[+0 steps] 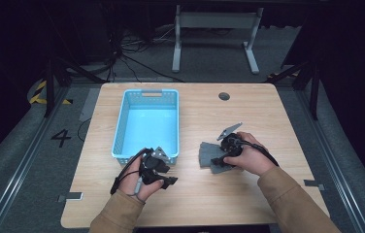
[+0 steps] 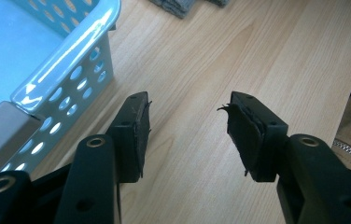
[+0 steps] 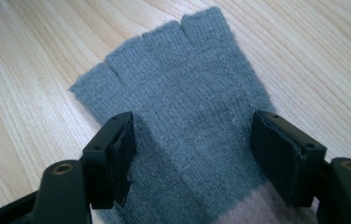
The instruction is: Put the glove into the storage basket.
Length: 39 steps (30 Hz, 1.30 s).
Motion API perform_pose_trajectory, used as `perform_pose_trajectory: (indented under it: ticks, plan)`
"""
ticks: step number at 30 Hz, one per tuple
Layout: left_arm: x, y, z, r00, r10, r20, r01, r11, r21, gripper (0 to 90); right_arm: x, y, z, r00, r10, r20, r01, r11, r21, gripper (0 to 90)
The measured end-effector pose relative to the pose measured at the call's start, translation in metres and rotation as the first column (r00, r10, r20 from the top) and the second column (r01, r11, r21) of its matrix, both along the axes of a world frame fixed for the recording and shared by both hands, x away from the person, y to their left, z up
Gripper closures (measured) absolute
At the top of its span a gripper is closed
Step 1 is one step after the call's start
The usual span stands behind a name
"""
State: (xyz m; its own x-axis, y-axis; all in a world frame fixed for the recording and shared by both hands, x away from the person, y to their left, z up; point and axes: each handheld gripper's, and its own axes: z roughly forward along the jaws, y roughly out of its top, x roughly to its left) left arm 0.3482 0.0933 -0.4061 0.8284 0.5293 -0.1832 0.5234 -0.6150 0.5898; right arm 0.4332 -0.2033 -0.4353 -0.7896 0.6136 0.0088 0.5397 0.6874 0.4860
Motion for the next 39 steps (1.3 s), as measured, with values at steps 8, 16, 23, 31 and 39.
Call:
perform_pose_trajectory:
  ticks: [8,16,23,31,39]
  plan:
    - [0.003,0.004,0.002,1.0000,0.009,-0.003,-0.009,0.9997,-0.021,49.4,0.000,0.006,0.001,0.9999,0.007,-0.009,-0.008,0.999,-0.038,37.2]
    - [0.004,0.000,0.002,1.0000,-0.002,-0.002,0.002,0.9998,-0.018,49.4,-0.003,0.013,0.005,0.9985,0.015,-0.052,-0.018,0.999,-0.044,60.9]
    - [0.004,0.000,0.002,1.0000,-0.004,-0.001,0.004,0.9998,-0.018,49.4,-0.008,0.018,0.006,0.9989,-0.006,-0.047,0.004,0.998,-0.059,70.4]
    - [0.006,0.003,0.003,1.0000,0.000,-0.003,-0.001,0.9997,-0.025,49.5,-0.009,0.021,0.013,0.9990,-0.038,-0.025,0.036,0.997,-0.070,73.7]
    - [0.005,0.011,0.008,0.9999,0.013,0.006,-0.012,0.9992,-0.038,49.9,-0.004,0.021,0.035,0.9959,-0.089,-0.012,0.089,0.996,-0.014,73.8]
